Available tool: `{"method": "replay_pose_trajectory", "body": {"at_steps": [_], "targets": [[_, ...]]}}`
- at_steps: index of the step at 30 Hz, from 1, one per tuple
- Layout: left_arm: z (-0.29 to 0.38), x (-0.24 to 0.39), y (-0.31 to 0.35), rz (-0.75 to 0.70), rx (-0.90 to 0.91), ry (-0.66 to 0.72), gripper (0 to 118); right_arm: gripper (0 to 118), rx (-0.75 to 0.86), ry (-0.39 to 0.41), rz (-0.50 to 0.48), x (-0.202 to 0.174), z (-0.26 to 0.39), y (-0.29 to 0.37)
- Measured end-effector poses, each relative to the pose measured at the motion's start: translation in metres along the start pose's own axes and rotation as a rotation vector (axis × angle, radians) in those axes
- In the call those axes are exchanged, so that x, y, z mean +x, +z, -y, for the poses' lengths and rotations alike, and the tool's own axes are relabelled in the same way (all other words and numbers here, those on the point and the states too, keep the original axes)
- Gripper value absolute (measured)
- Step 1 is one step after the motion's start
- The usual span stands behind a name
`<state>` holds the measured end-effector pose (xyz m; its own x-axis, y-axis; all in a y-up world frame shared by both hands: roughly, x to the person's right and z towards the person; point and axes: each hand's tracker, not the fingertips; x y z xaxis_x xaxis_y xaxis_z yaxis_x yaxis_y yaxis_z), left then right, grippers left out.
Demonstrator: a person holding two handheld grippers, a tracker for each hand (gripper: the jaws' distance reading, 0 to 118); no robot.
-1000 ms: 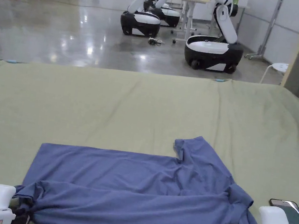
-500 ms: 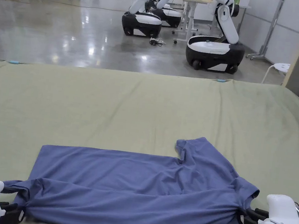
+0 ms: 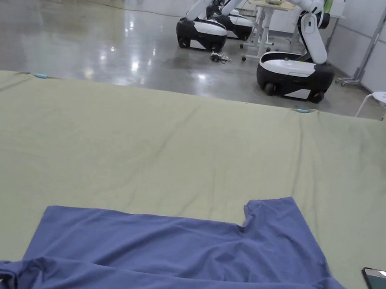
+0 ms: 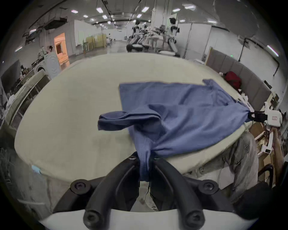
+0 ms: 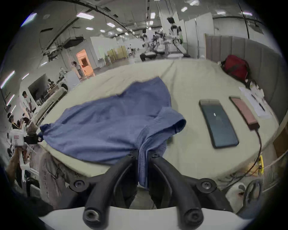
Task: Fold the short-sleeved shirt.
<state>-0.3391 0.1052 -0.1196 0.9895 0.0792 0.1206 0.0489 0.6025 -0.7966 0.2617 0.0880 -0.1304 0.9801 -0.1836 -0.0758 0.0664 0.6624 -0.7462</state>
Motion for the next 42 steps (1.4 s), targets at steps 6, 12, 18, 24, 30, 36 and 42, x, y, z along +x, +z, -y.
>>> {"method": "replay_pose_trajectory", "body": {"at_steps": [6, 12, 18, 24, 30, 36, 42], "targets": [[0.020, -0.002, -0.016, 0.000, 0.026, 0.035, 10, 29, -0.001, -0.017, 0.071, 0.001, 0.013, -0.004], [-0.016, 0.012, 0.010, -0.110, 0.326, 0.029, 117, 84, 0.444, 0.278, 0.340, -0.043, -0.030, 0.046], [-0.078, 0.030, 0.060, -0.216, 0.630, -0.050, 118, 84, 0.777, 0.311, 0.342, -0.085, -0.097, 0.081], [-0.115, 0.044, 0.069, -0.263, 0.741, -0.056, 1, 3, 0.823, 0.278, 0.312, -0.105, -0.129, 0.083], [-0.128, 0.040, 0.057, -0.185, 0.703, -0.074, 1, 3, 0.762, 0.282, 0.257, -0.106, -0.128, 0.068], [-0.172, -0.005, -0.028, 0.106, 0.217, -0.036, 1, 3, 0.649, 0.306, 0.224, -0.104, -0.126, 0.040], [-0.213, -0.059, -0.124, 0.076, -0.075, 0.081, 71, 3, 0.521, 0.335, 0.208, -0.100, -0.119, 0.006]]}}
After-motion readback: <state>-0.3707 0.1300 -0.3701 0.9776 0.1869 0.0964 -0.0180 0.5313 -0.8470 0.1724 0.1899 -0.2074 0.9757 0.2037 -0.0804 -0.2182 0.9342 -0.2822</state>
